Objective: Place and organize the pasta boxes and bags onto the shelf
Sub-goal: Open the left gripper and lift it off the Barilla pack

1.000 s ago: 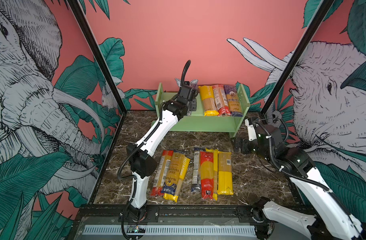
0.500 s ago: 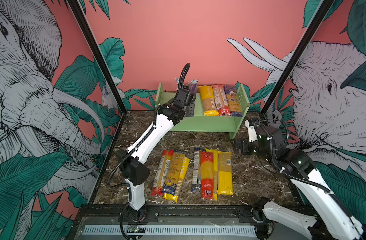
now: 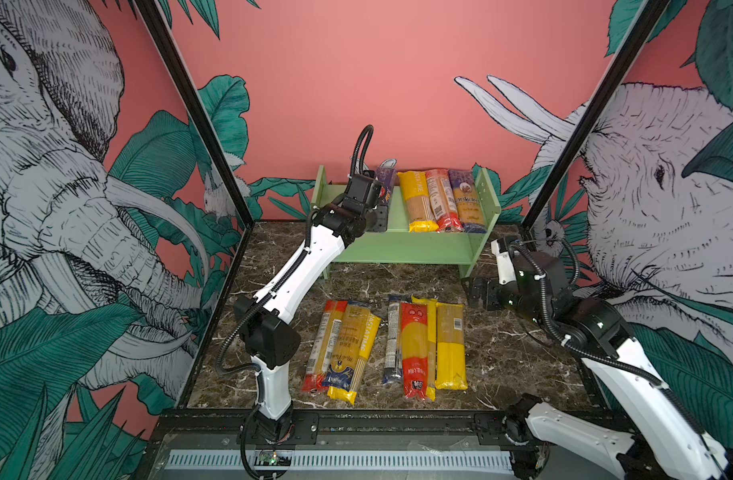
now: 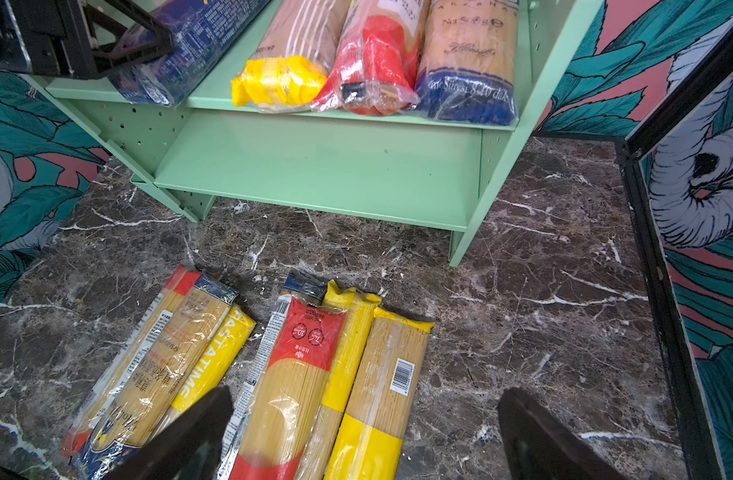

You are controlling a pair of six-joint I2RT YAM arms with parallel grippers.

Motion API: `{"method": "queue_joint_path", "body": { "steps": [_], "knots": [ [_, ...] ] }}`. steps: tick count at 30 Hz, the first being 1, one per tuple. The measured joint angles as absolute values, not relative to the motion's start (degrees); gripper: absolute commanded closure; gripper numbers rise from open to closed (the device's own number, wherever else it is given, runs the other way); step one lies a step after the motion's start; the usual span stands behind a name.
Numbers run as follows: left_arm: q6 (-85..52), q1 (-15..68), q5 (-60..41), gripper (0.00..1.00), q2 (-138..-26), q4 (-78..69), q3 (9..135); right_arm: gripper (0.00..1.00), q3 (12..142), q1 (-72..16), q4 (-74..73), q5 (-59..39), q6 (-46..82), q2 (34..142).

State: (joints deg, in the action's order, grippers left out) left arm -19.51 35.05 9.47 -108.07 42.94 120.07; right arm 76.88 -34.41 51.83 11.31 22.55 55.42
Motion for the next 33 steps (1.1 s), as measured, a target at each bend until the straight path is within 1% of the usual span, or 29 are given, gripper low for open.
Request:
{"method": "queue_joint_path", "body": {
  "steps": [6, 19, 24, 27, 30, 31, 32, 33],
  "knots": [
    [-21.5, 35.5, 6.3, 0.44, -109.4, 41.8, 121.6, 0.01, 76.9, -34.4, 51.8, 11.3, 22.5, 55.4],
    [-22.9, 37.3, 3.8, 0.44, -112.6, 41.5, 125.7, 0.01, 76.9, -34.4, 51.9, 11.6, 22.5, 55.2],
    [-22.0, 37.6, 4.2, 0.31, -112.2, 41.3, 125.1, 0.01, 76.9, -34.4, 52.2, 11.8, 22.5, 54.7],
    [-19.9, 38.0, 5.5, 0.27, -110.2, 41.1, 122.7, 0.01, 76.9, -34.4, 52.6, 12.1, 22.5, 54.7],
    [-17.1, 38.2, 6.4, 0.22, -106.2, 41.2, 119.1, 0.01, 76.9, -34.4, 53.1, 12.4, 22.5, 54.7],
    [-16.4, 38.3, 6.6, 0.17, -104.5, 41.1, 117.8, 0.01, 76.9, -34.4, 53.1, 12.4, 22.5, 54.6],
    [-15.6, 38.3, 6.7, 0.15, -102.2, 40.8, 116.2, 0.01, 76.9, -34.4, 53.1, 12.4, 22.5, 54.6],
    [-15.0, 38.4, 6.7, 0.12, -100.0, 40.5, 114.7, 0.01, 76.9, -34.4, 53.1, 12.4, 22.5, 54.6]
  ]
}}
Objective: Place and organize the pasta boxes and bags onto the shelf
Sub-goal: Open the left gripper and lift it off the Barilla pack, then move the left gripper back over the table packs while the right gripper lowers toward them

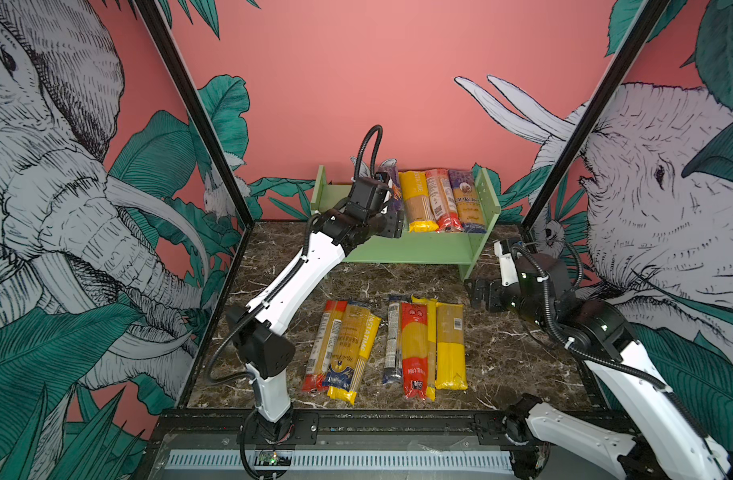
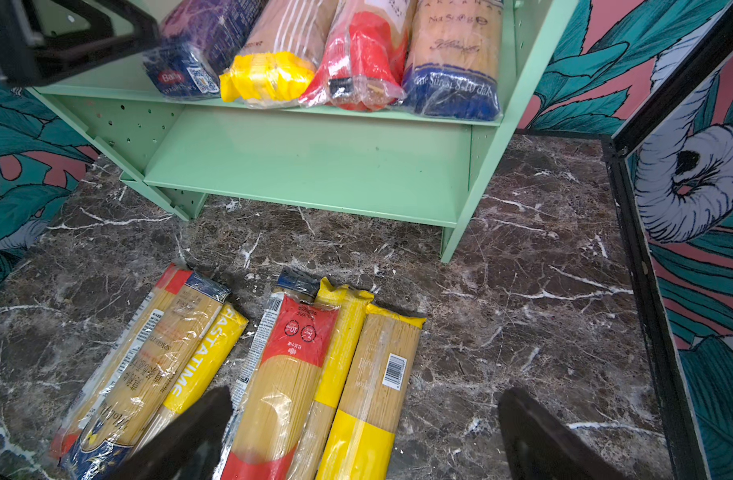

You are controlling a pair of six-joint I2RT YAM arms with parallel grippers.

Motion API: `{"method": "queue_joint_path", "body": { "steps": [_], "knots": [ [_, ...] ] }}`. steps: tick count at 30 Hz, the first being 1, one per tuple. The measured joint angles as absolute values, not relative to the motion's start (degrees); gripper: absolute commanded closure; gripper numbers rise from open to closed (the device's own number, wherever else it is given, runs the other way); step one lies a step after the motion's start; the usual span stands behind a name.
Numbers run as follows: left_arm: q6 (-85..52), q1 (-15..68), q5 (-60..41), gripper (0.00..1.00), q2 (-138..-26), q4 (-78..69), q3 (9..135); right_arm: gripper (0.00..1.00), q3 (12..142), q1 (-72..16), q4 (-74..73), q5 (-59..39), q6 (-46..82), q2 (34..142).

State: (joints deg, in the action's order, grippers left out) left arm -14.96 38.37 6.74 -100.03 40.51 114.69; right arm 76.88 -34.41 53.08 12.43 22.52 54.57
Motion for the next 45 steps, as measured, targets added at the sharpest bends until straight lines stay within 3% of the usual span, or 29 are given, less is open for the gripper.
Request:
{"method": "queue_joint_path", "body": {
  "steps": [11, 21, 32, 45],
  "knots": [
    [-12.6, 38.5, 7.4, 0.01, -70.9, 33.3, 82.0, 0.01, 74.1, -34.4, 52.1, 10.0, 24.3, 55.6],
    [-18.6, 38.5, 8.2, 0.01, -51.8, 33.5, 48.5, 0.01, 68.3, -38.0, 51.9, 11.8, 28.0, 57.7],
    [-26.1, 38.5, 7.0, 0.01, -41.1, 33.1, 30.9, 0.01, 64.1, -49.5, 44.1, 13.9, 32.1, 71.7],
    [-30.5, 39.3, 4.8, 0.01, -40.4, 31.5, 25.3, 0.01, 68.9, -52.8, 37.3, 8.9, 32.9, 80.0]
  ]
}}
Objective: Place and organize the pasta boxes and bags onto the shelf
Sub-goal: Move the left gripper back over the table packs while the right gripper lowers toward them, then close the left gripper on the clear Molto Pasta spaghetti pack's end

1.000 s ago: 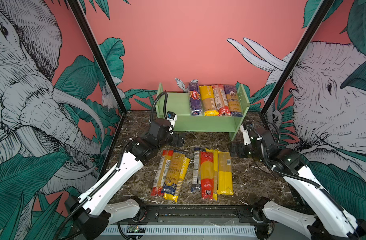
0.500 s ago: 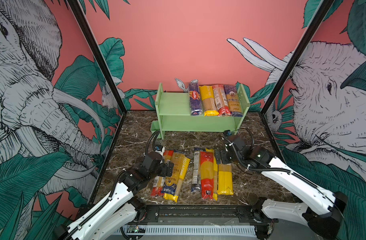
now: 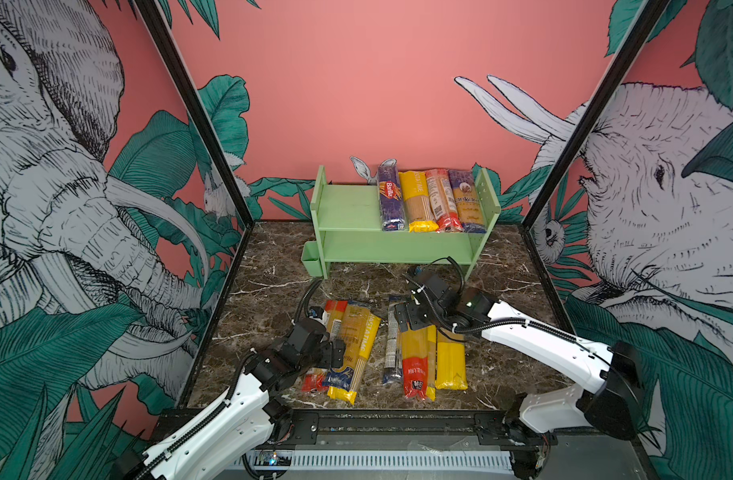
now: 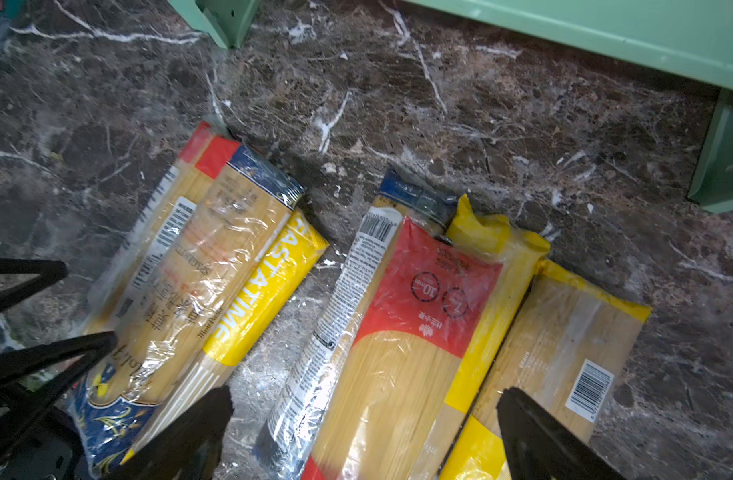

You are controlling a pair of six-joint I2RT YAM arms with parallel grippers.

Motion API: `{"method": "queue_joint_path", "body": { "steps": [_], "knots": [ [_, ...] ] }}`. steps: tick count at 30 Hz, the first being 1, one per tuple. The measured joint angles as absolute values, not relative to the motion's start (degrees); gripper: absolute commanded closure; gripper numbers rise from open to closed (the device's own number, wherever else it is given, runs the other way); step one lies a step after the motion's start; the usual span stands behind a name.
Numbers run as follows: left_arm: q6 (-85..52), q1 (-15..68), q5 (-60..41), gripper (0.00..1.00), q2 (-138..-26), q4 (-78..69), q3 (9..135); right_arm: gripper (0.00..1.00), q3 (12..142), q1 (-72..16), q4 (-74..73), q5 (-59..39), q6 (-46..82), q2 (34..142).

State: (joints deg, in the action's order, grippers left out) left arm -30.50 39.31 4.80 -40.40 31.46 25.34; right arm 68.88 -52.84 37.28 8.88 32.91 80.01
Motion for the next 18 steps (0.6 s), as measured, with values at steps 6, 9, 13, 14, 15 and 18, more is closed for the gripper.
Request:
{"method": "queue_joint_path", "body": {
  "steps": [6, 9, 13, 14, 15, 18],
  "knots": [
    [-31.6, 41.5, 3.7, 0.01, -41.7, 29.8, 24.4, 0.01, 67.1, -53.6, 32.8, 5.4, 34.9, 80.9],
    [-32.2, 43.3, 3.6, 0.01, -42.6, 29.1, 24.4, 0.01, 66.8, -54.8, 31.8, 4.4, 35.6, 83.4],
    [-33.0, 46.9, 5.1, 0.01, -44.6, 29.2, 24.5, 0.01, 66.8, -55.5, 31.6, 3.8, 35.8, 84.8],
    [-33.3, 48.0, 5.7, 0.01, -45.4, 29.5, 24.7, 0.01, 66.8, -55.6, 31.4, 3.9, 35.8, 84.7],
    [-33.5, 48.9, 6.3, 0.01, -46.2, 29.8, 25.0, 0.01, 66.8, -55.6, 31.4, 3.9, 35.8, 84.6],
    [-34.6, 51.5, 8.1, 0.01, -49.0, 30.1, 25.8, 0.01, 66.8, -55.6, 31.6, 4.3, 35.7, 84.4]
  ]
}}
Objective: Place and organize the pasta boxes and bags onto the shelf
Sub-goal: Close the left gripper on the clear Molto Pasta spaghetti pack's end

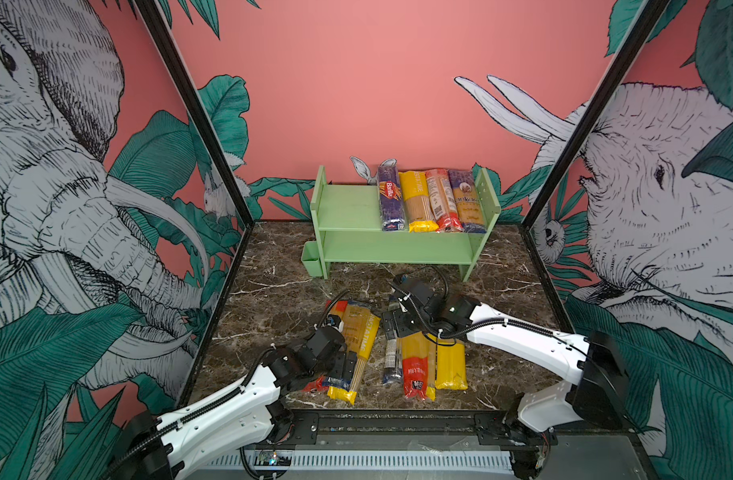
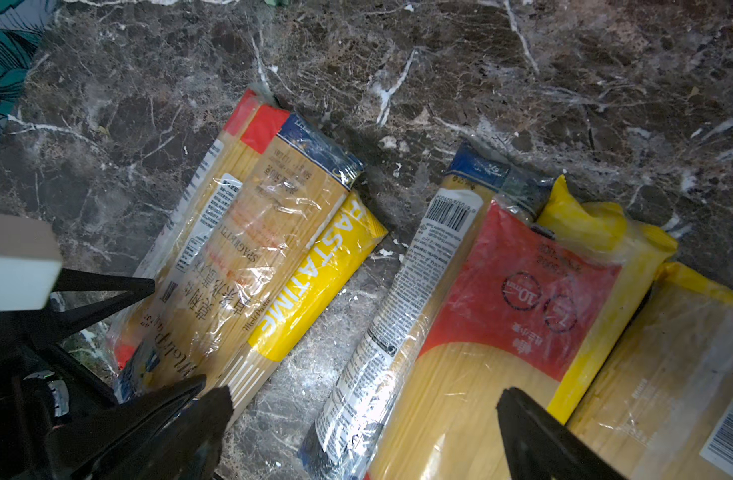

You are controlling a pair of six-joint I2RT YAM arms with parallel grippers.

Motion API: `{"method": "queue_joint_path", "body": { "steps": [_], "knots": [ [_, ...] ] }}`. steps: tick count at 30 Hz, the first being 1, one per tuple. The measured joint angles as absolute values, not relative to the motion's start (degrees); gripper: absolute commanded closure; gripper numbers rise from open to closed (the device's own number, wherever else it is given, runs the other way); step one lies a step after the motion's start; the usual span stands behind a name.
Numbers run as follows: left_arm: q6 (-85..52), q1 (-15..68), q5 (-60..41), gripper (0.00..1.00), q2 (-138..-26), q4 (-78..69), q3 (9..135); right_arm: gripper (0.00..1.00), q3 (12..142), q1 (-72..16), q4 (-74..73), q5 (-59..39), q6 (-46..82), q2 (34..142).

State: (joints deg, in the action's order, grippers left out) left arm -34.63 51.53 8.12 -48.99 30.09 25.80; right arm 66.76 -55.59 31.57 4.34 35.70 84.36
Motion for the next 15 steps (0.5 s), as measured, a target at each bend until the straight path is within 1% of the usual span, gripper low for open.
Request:
{"method": "queue_joint_path", "body": {
  "steps": [9, 11, 14, 15],
  "knots": [
    [-38.1, 56.5, 12.6, 0.01, -55.5, 28.9, 26.3, 0.01, 66.2, -55.6, 33.0, 7.2, 35.4, 80.4],
    [-38.7, 57.3, 13.5, 0.05, -56.5, 28.8, 26.7, 0.01, 65.4, -55.6, 33.8, 8.3, 35.4, 78.2],
    [-39.8, 58.1, 14.4, 0.18, -57.3, 28.7, 27.0, 0.01, 64.1, -55.6, 35.0, 9.9, 35.4, 75.1],
    [-40.2, 58.1, 14.5, 0.24, -57.3, 28.7, 27.0, 0.01, 63.7, -55.6, 35.4, 10.4, 35.4, 74.2]
  ]
}}
